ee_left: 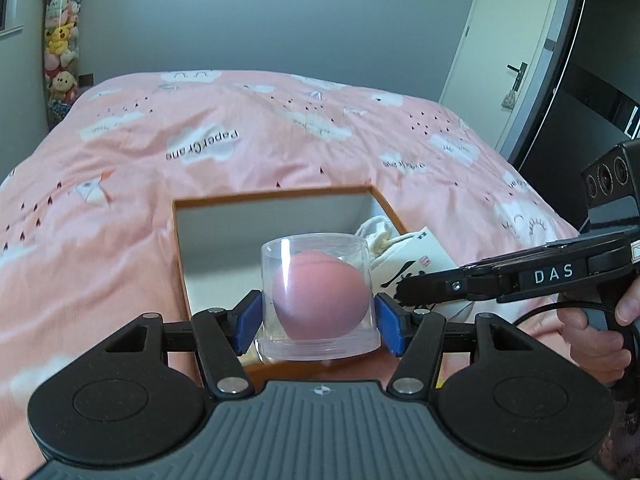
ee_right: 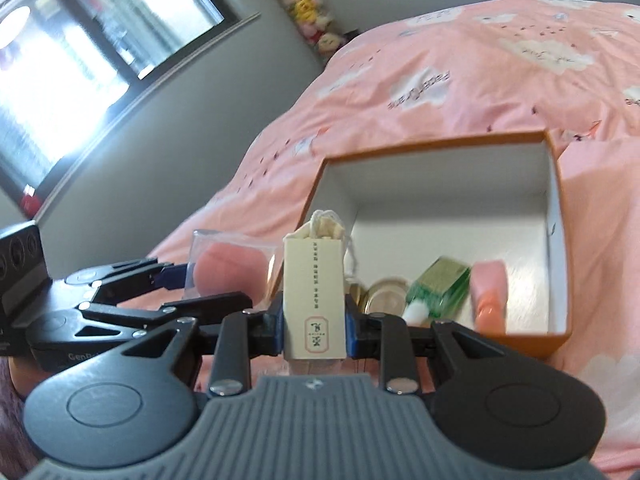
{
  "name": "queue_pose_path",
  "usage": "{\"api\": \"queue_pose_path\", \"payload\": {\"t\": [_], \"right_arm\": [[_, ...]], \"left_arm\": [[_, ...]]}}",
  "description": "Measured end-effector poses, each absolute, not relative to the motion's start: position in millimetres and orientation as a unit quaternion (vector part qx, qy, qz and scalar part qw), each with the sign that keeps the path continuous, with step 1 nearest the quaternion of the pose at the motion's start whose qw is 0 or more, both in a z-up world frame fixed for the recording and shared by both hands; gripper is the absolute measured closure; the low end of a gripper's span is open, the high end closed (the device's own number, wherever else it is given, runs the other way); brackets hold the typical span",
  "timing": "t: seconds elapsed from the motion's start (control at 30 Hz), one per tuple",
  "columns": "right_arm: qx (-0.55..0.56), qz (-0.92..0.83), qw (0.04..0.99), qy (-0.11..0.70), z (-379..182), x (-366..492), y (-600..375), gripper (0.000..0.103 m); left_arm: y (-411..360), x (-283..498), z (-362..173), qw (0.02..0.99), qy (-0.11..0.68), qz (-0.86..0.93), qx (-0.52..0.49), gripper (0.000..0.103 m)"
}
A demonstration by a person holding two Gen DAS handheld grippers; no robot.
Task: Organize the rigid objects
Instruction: 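Lift the sponge case and white box and carry both over the orange box, then lower the sponge case into the orange box and open the left tool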
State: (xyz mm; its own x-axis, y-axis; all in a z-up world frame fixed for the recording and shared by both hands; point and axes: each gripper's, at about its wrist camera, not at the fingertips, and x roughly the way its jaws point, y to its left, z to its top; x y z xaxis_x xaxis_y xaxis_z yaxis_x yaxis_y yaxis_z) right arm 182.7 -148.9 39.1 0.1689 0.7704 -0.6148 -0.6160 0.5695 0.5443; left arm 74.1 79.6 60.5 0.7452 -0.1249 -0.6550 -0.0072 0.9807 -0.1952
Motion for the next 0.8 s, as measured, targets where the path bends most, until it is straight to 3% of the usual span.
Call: {"api": "queue_pose_path", "payload": {"t": [0.3,0.8], "right_arm": [[0.113,0.401,0.782,0.464,27.8,239.0,-130.2,0.076],[0.117,0.36,0.766,0.52,-40.5,303.9,-77.0,0.076]], "left_arm": [[106.6,143.5,45.8,0.921,0.383,-0.031,-0.068,0.034],[104.4,229.3,-47.0,0.825,0.564,-0.009,0.014,0.034]]}}
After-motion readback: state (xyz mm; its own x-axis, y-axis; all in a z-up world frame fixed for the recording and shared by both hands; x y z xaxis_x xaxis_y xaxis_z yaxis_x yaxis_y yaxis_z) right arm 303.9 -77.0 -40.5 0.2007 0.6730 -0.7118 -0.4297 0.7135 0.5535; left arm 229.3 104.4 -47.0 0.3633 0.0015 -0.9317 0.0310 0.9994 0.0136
